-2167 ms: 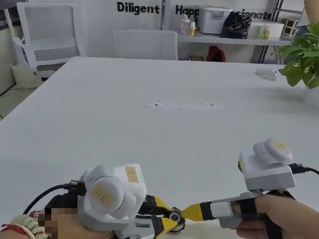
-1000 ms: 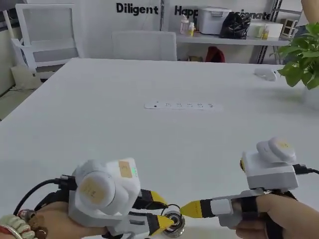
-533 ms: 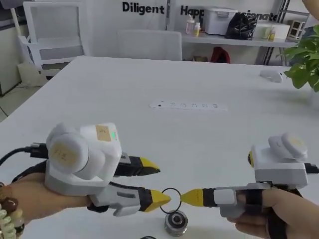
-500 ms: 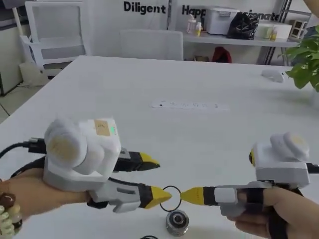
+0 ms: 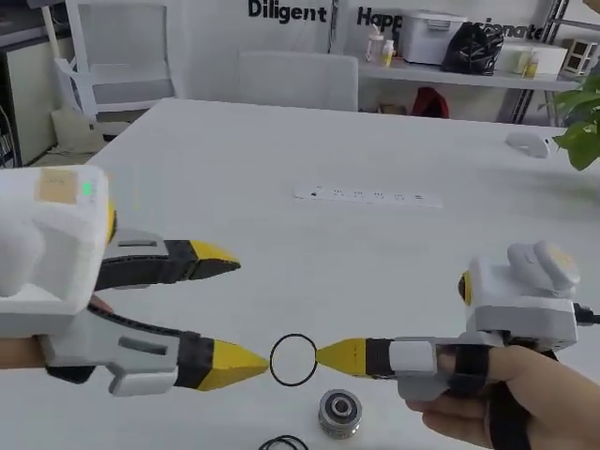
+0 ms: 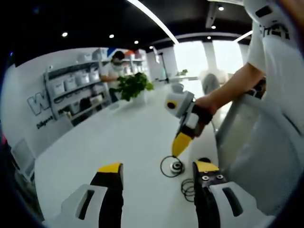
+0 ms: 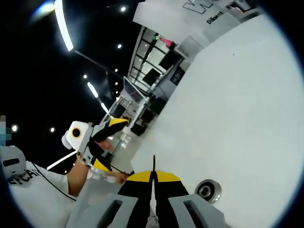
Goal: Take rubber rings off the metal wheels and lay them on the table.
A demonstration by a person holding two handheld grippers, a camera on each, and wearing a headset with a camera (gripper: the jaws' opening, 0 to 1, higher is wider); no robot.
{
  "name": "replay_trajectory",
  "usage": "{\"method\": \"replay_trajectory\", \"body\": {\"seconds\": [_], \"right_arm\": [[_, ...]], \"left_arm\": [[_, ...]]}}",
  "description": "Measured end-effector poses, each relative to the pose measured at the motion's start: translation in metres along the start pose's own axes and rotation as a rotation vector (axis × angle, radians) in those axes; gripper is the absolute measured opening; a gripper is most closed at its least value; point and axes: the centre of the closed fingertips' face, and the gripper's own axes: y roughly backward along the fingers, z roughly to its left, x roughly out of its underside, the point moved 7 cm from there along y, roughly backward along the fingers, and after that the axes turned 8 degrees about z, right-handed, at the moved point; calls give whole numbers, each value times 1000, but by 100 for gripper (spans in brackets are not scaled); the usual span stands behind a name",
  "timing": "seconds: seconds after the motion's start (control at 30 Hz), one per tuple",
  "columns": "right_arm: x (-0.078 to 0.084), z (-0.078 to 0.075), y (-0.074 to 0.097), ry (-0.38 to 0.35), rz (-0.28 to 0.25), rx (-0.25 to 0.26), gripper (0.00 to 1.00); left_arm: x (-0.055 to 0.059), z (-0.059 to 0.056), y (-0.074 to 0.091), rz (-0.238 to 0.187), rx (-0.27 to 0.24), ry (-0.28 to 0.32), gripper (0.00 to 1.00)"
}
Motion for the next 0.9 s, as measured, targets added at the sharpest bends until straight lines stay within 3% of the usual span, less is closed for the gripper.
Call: {"method": "replay_trajectory", "body": {"seconds": [0.3,0.4,0.53,0.73,0.9], "right_arm": [[13,6,-17,27,88,-15,0],[20,7,-23,31,126,-19,0],[29,6,-29,42,180,-14,0],[41,3,-37,56,245,6,0],[46,-4,-39,59,269,37,0]], "left_arm": [[34,-13,33,27,-68,93,69],[46,-18,37,41,-75,151,71],[61,-25,39,63,-92,183,72],[74,-32,42,88,-106,226,72],[81,-37,42,97,-107,247,71]]}}
